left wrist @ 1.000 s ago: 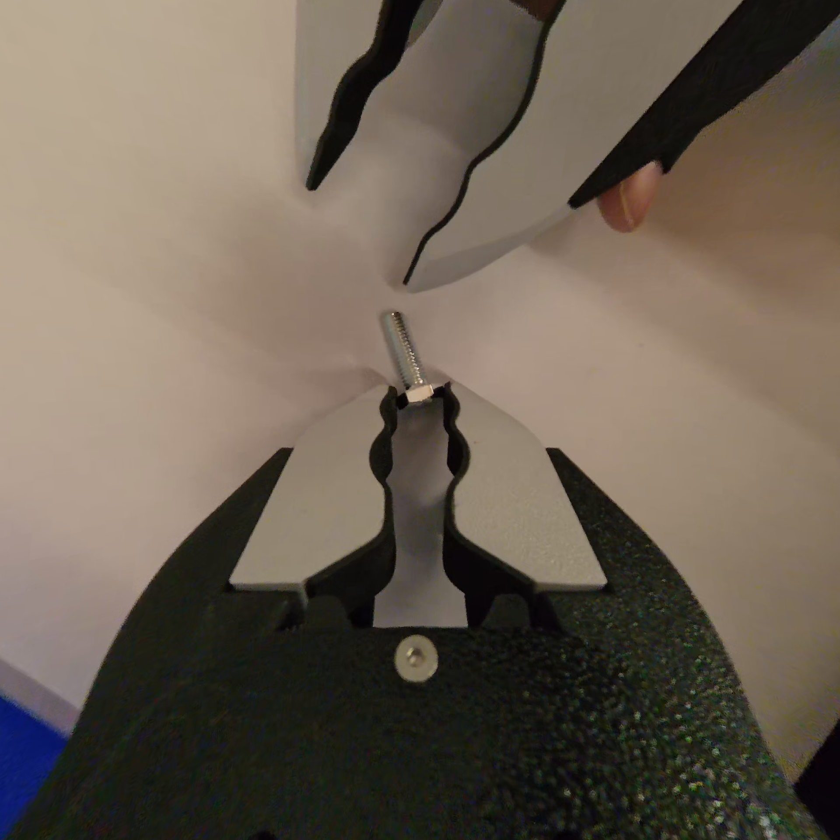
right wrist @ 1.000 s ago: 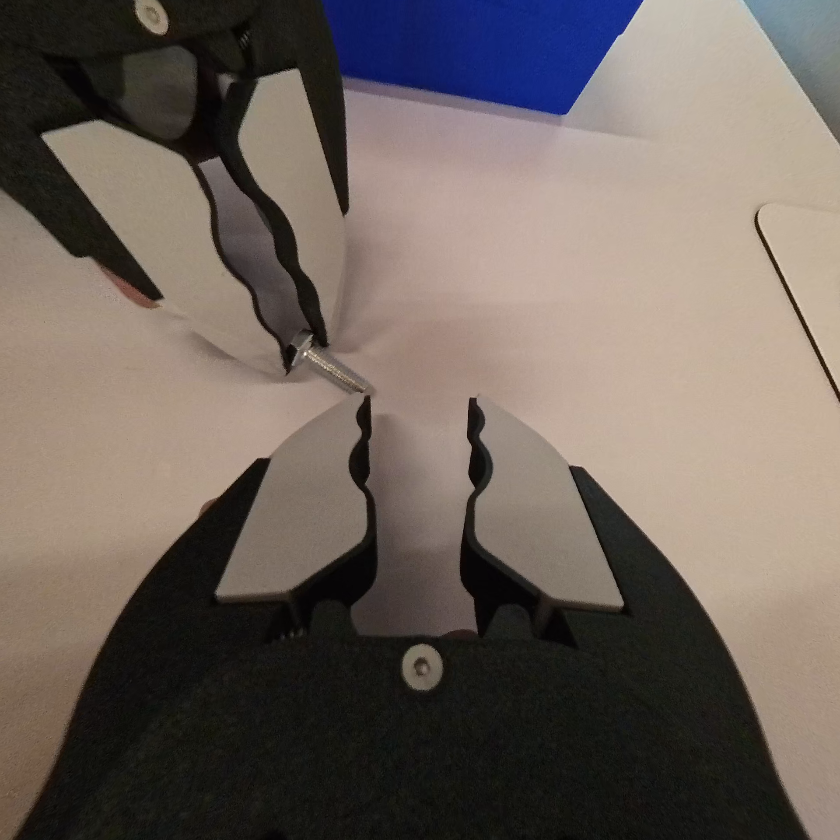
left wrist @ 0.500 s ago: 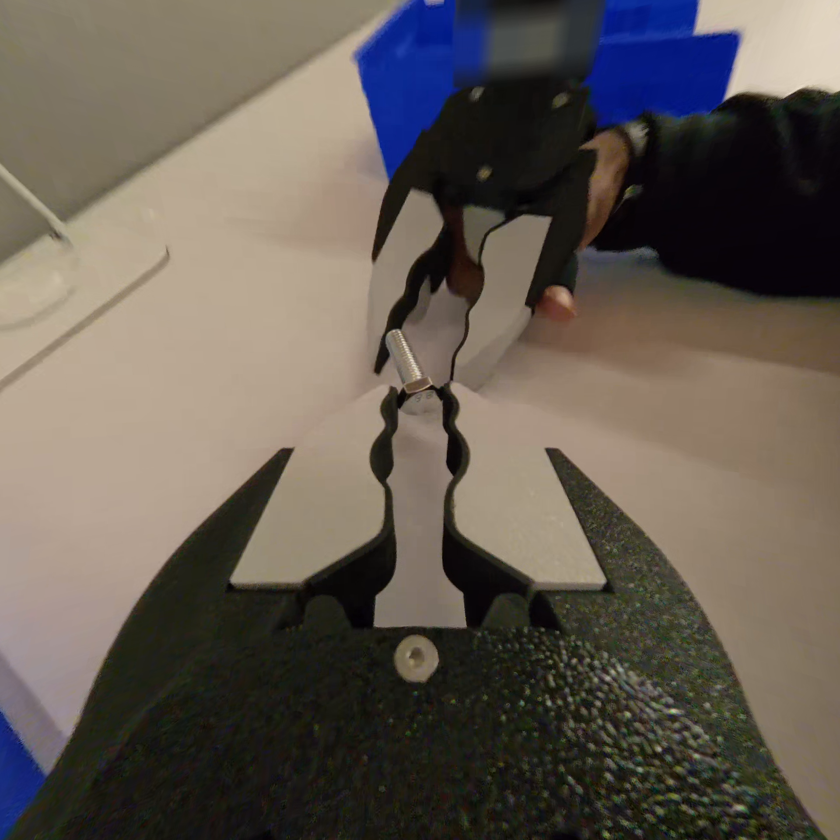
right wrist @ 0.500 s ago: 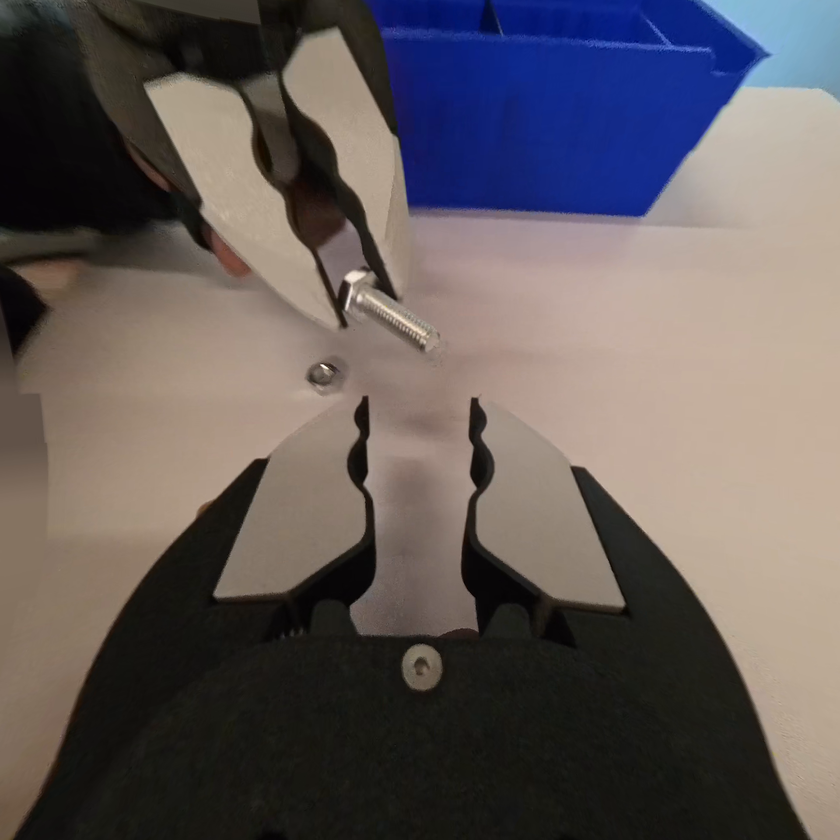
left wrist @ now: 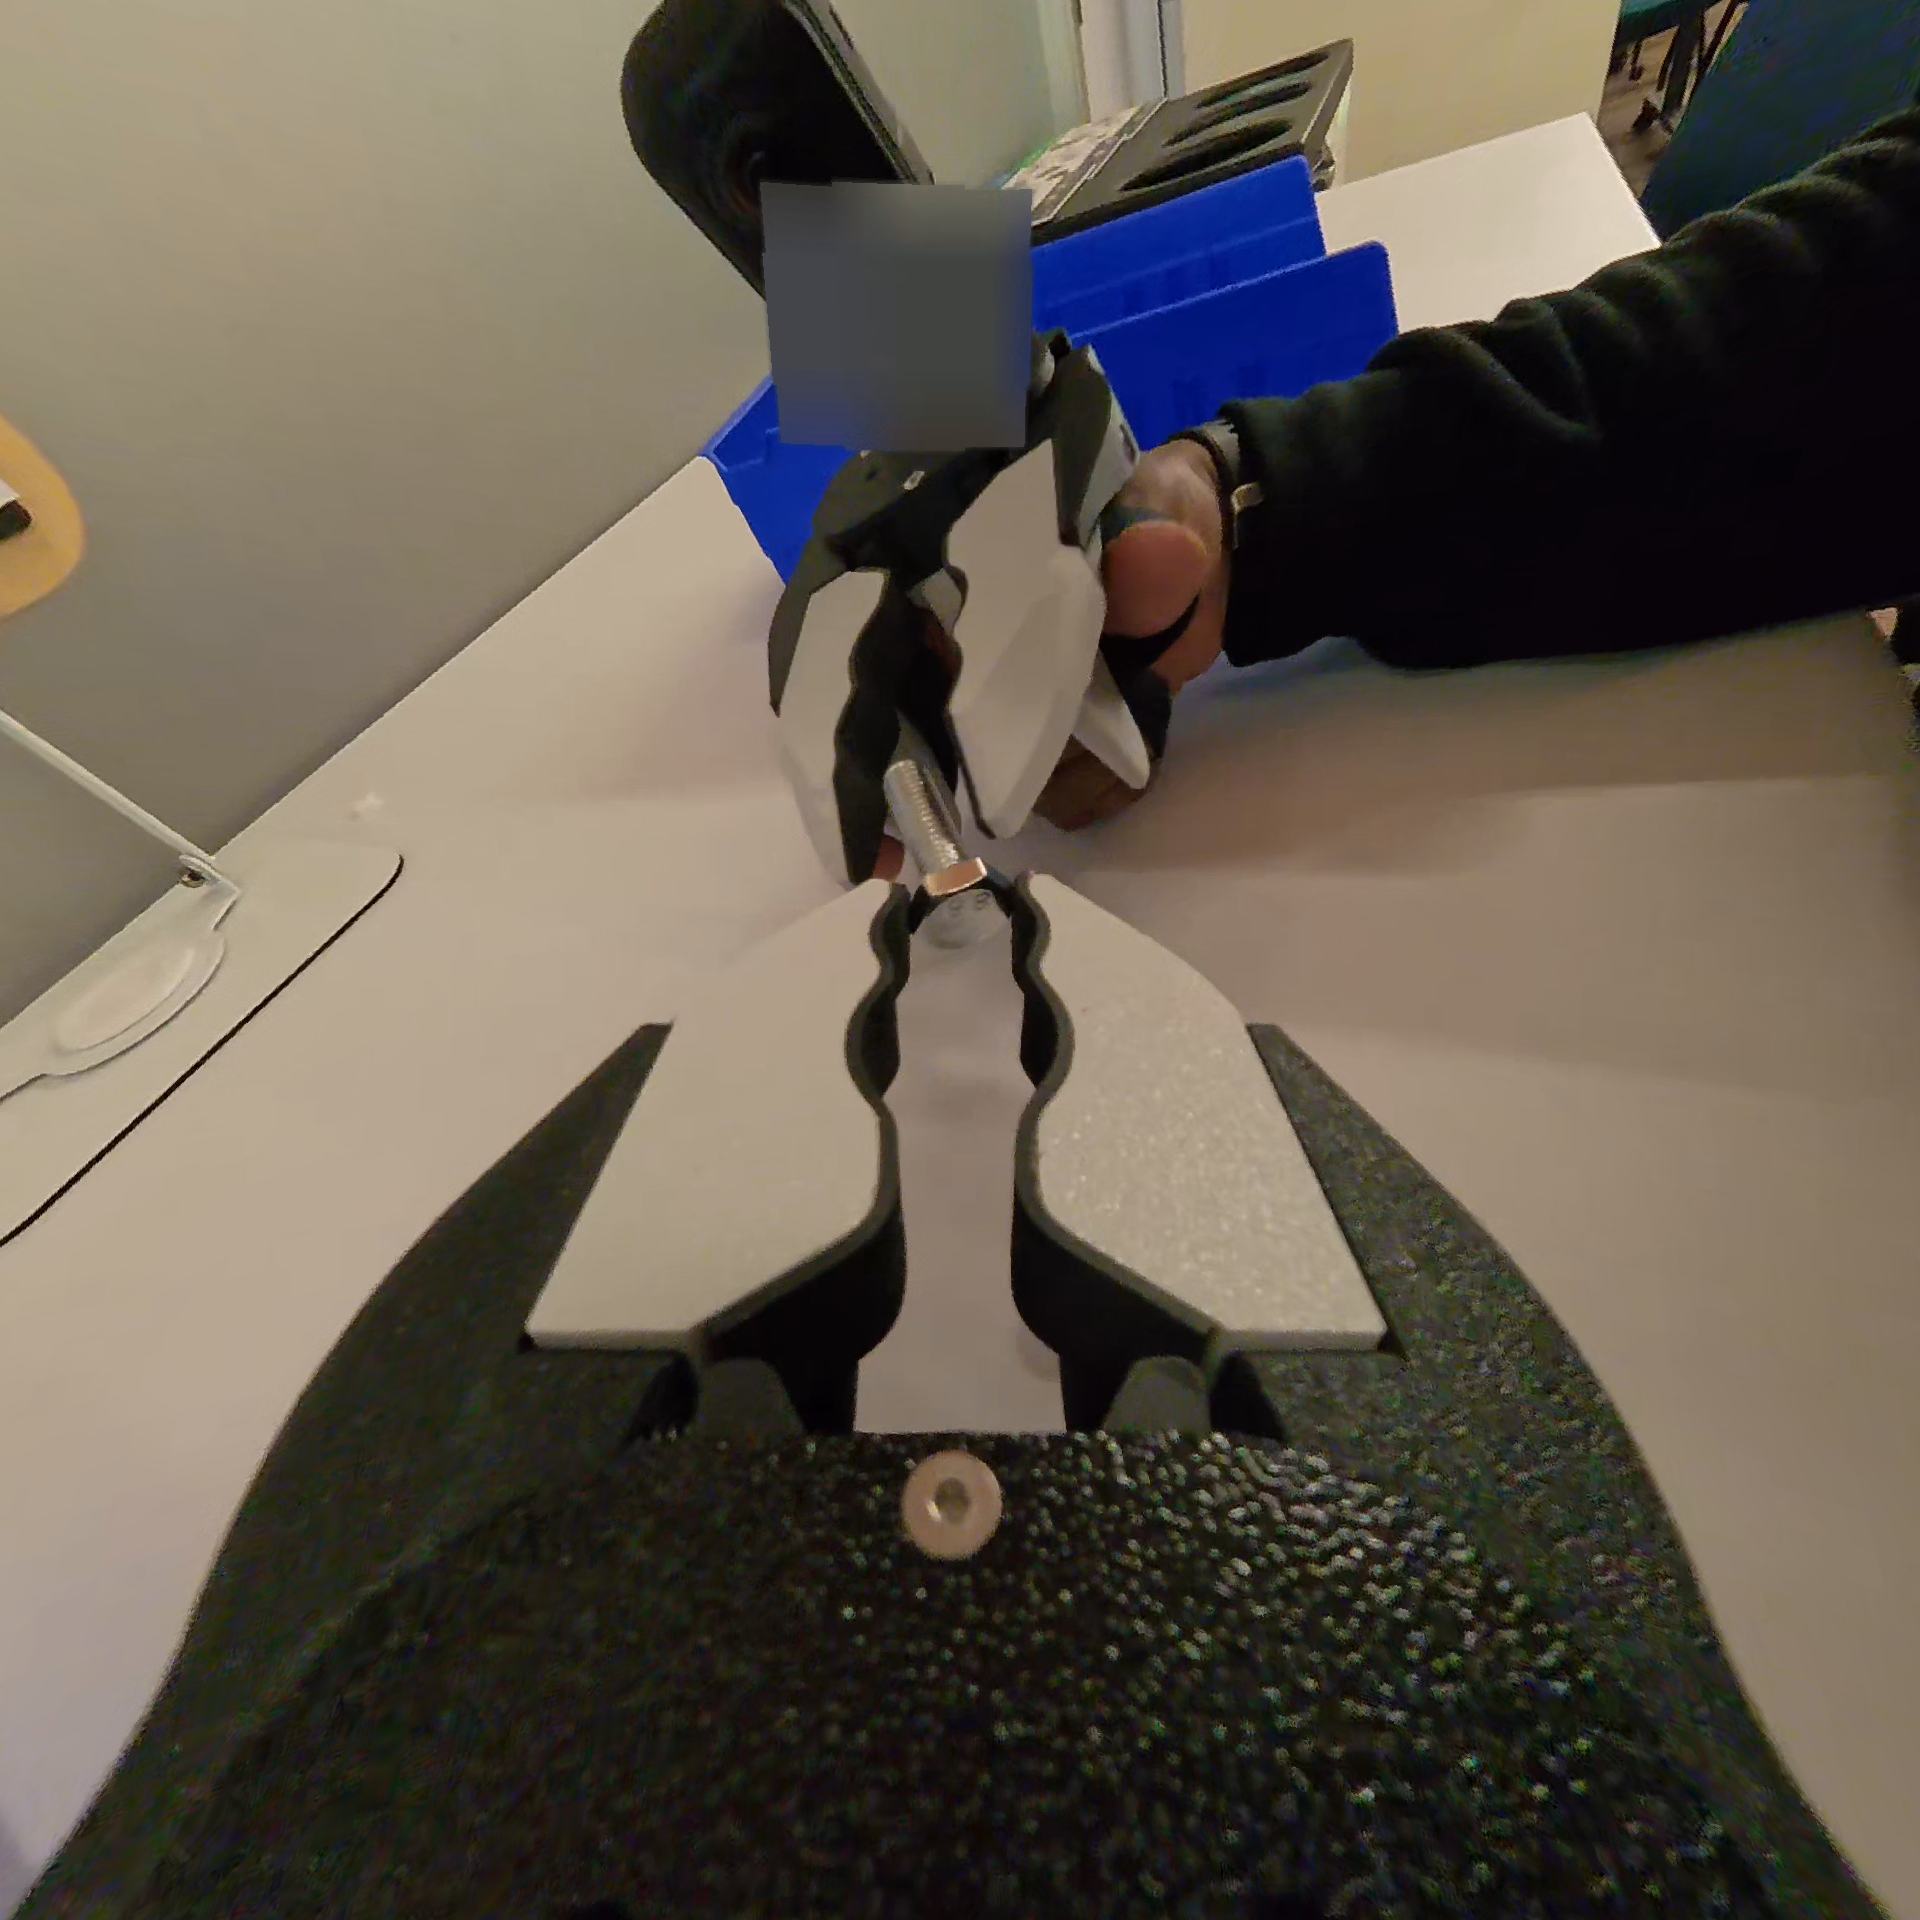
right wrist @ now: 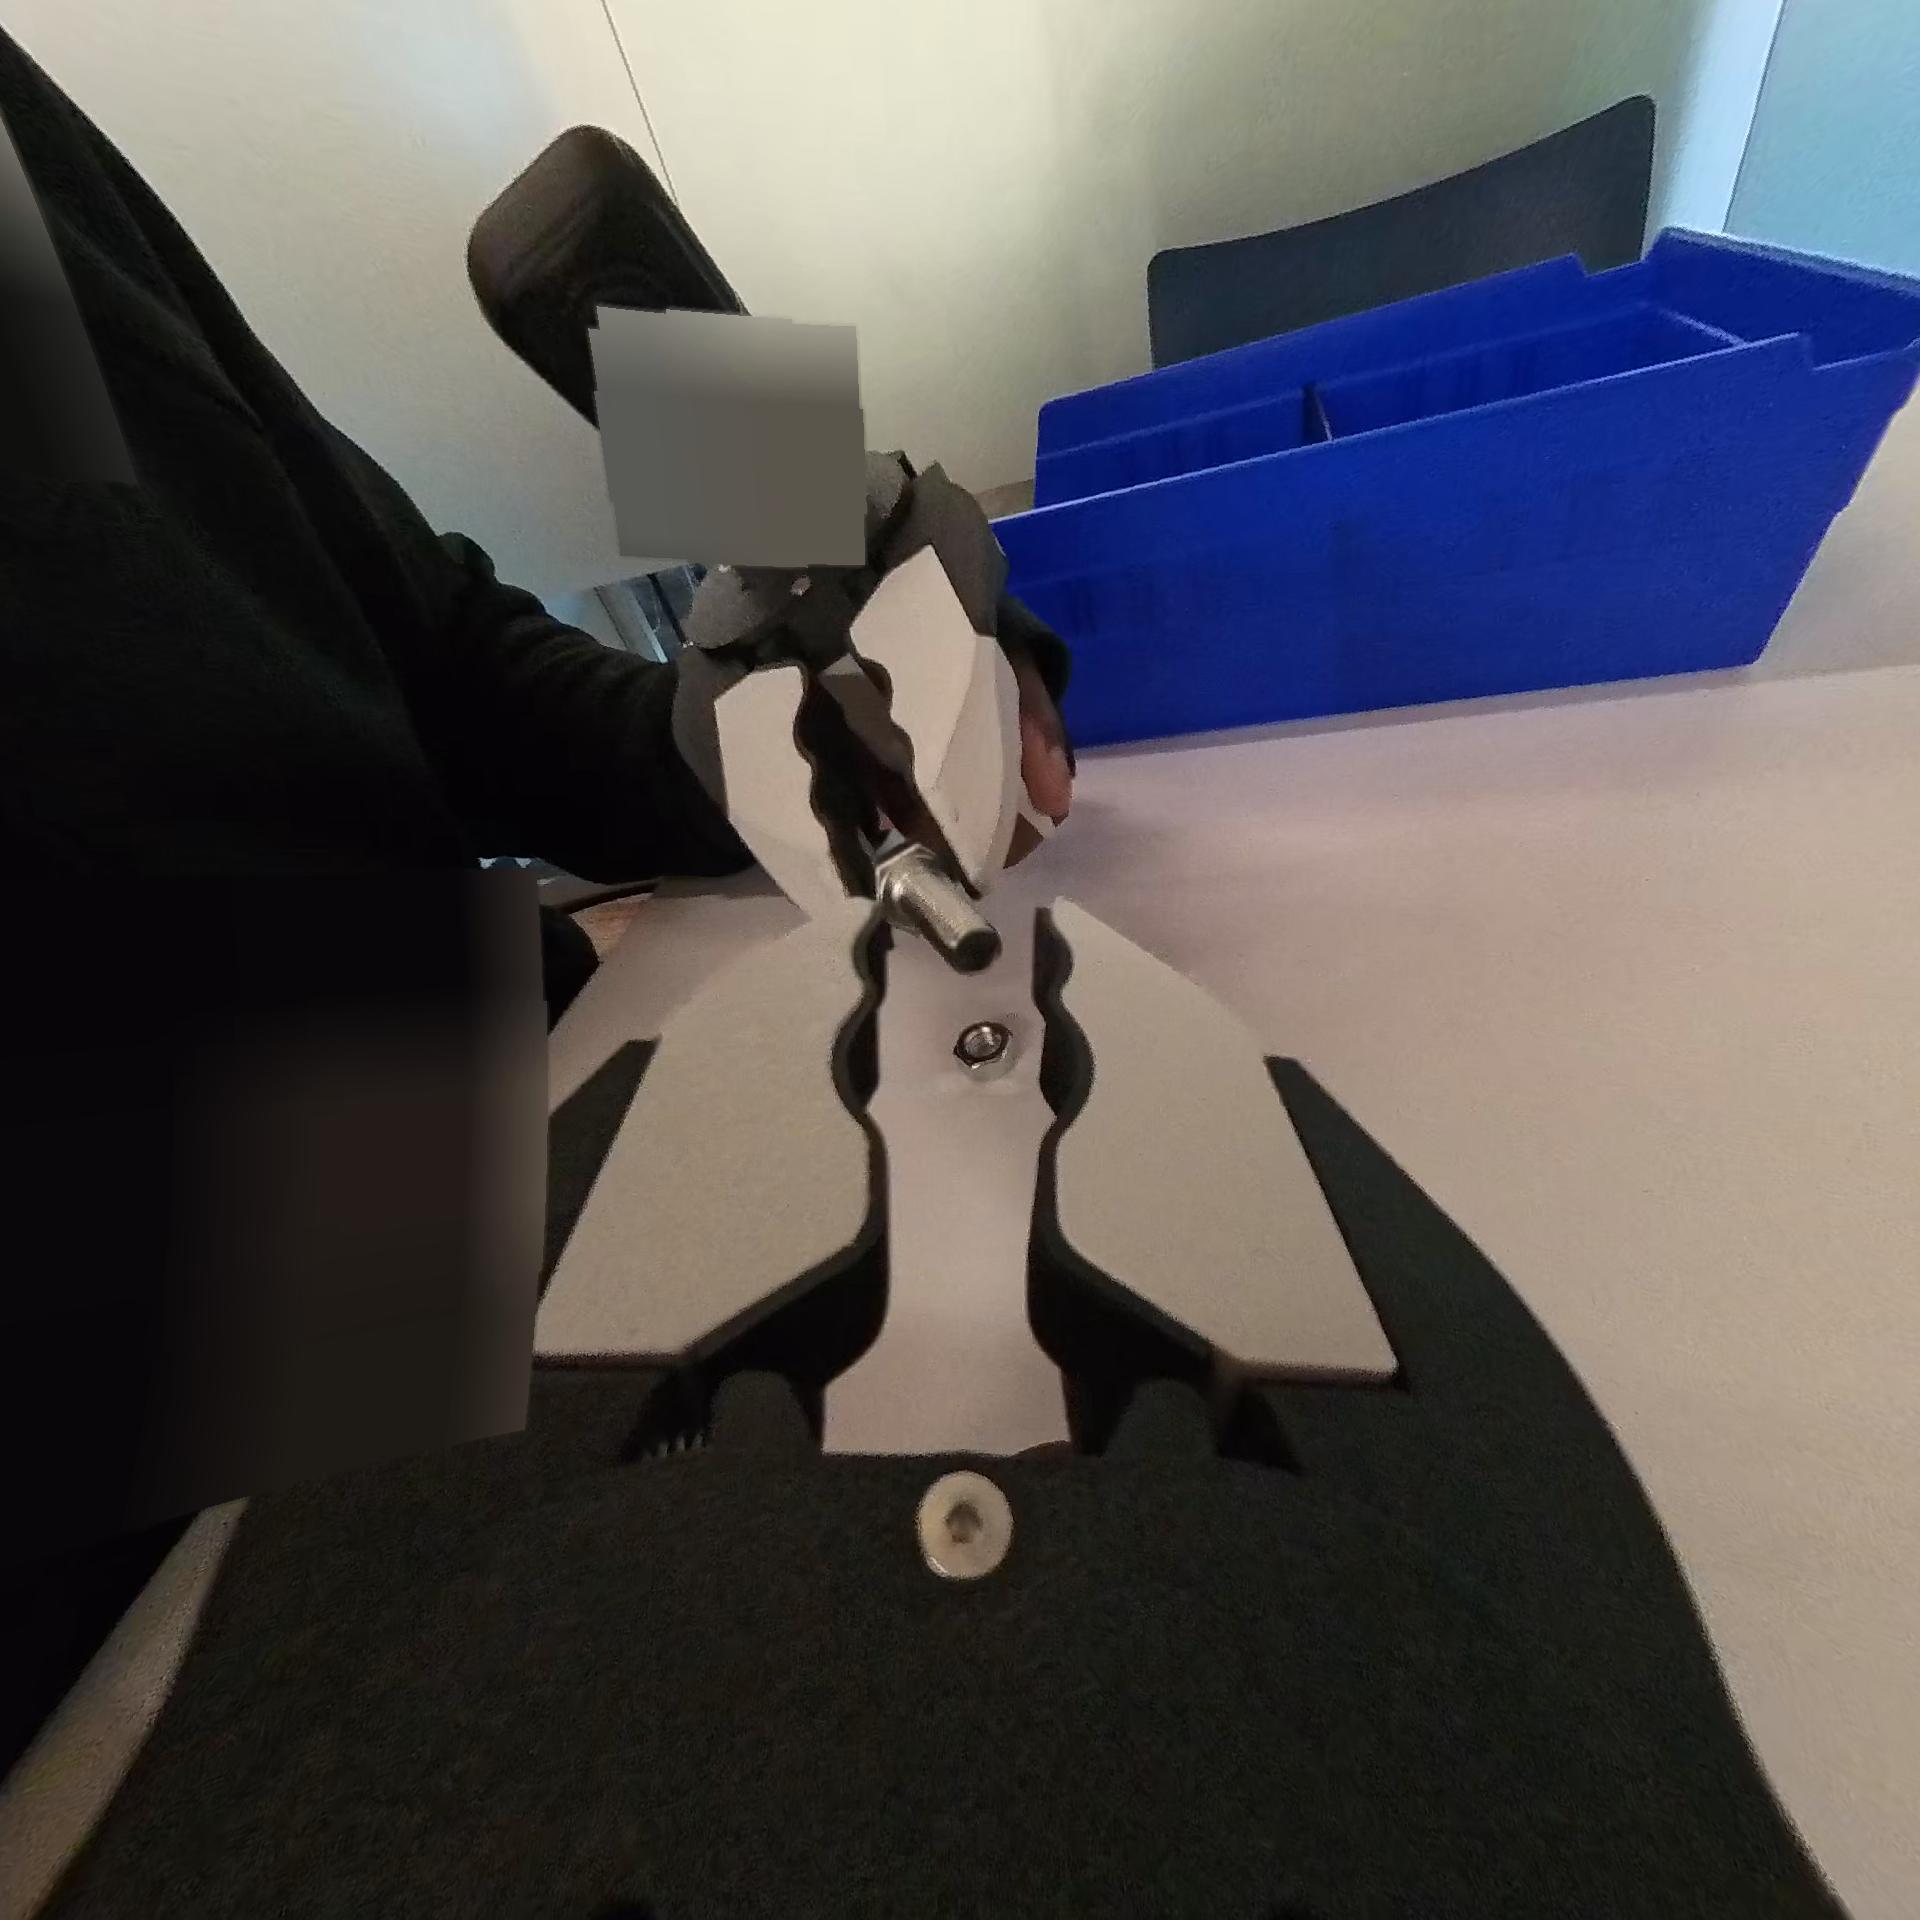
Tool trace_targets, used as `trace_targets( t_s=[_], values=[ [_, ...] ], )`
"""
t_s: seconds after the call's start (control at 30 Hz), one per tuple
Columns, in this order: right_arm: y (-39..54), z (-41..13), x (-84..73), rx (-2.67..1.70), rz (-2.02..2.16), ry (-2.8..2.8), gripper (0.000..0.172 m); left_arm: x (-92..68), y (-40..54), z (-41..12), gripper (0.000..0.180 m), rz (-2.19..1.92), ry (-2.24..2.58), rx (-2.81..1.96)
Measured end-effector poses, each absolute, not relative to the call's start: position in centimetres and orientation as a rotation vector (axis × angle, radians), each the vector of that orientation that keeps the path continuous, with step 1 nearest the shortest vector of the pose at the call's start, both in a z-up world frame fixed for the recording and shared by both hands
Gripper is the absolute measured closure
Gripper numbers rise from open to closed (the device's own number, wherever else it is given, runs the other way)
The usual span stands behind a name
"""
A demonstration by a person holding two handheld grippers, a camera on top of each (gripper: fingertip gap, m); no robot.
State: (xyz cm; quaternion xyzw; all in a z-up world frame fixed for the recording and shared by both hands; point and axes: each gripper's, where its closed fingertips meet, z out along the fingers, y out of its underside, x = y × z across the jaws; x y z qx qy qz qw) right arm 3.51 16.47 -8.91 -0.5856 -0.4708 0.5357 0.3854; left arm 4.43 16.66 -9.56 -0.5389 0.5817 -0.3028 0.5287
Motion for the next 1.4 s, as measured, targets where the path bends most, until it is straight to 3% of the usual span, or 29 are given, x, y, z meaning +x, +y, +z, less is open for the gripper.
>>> trace_targets(
  t_s=[0.03, 0.3, 0.93, 1.4],
  values=[
    [16.4, -9.0, 3.5, -1.488, 1.357, -1.208, 0.154, 4.5, 16.7, -9.6, 0.162, -0.723, 1.393, -1.289],
    [17.3, -8.5, 3.0, -1.493, 1.278, -1.169, 0.162, 4.2, 18.2, -9.7, 0.161, -0.703, 1.309, -1.35],
    [19.0, -10.0, 2.6, -1.697, 1.13, -1.096, 0.162, 3.1, 20.6, -11.4, 0.162, -0.191, 1.382, -1.345],
    [18.7, -10.6, 2.2, -1.679, 1.063, -1.165, 0.162, 3.1, 20.2, -12.2, 0.163, -0.295, 1.418, -1.389]
  ],
)
